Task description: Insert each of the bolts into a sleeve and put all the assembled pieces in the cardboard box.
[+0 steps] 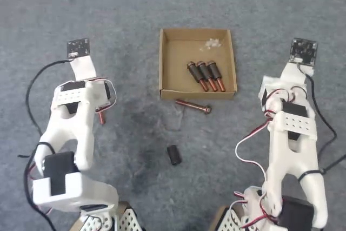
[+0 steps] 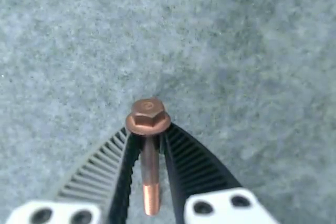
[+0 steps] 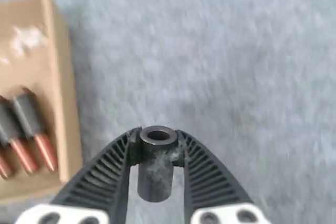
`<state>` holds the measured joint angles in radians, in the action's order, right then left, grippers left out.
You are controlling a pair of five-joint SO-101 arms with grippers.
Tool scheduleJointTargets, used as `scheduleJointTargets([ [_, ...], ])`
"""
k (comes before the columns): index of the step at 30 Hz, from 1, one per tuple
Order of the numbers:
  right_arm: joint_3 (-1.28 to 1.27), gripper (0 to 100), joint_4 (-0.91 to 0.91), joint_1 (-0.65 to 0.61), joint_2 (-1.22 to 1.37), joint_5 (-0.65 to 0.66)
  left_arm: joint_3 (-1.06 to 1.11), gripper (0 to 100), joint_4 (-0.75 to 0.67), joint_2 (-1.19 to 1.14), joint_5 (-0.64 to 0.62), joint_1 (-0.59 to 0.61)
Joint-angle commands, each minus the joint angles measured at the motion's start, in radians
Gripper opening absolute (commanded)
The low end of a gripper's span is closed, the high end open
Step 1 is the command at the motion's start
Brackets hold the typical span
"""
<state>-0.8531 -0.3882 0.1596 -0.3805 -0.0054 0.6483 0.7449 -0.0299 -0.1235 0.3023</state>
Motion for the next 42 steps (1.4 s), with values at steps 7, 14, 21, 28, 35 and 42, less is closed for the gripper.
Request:
scheduleJointTargets([
  [7, 0.018, 0.6, 0.285, -0.142, -0.053, -0.014, -0.013, 1, -0.029, 0.064, 0.008, 0.000],
  [14, -0.040, 0.6, 0.713, -0.257, 0.071, -0.014, -0.010, 1, -0.055, 0.064, 0.008, 0.003],
  [21, -0.078, 0.6, 1.184, -0.302, 0.255, -0.014, -0.008, 1, -0.081, 0.063, 0.008, 0.000],
  [28, -0.219, 0.6, 1.504, -0.338, 0.378, -0.014, -0.008, 1, -0.083, 0.063, 0.008, 0.000],
  [35, -0.525, 0.6, 1.735, -0.441, 0.326, -0.012, -0.008, 1, -0.084, 0.063, 0.008, -0.002],
  [42, -0.735, 0.6, 1.840, -0.486, 0.255, -0.014, -0.008, 1, -0.084, 0.063, 0.008, -0.002],
])
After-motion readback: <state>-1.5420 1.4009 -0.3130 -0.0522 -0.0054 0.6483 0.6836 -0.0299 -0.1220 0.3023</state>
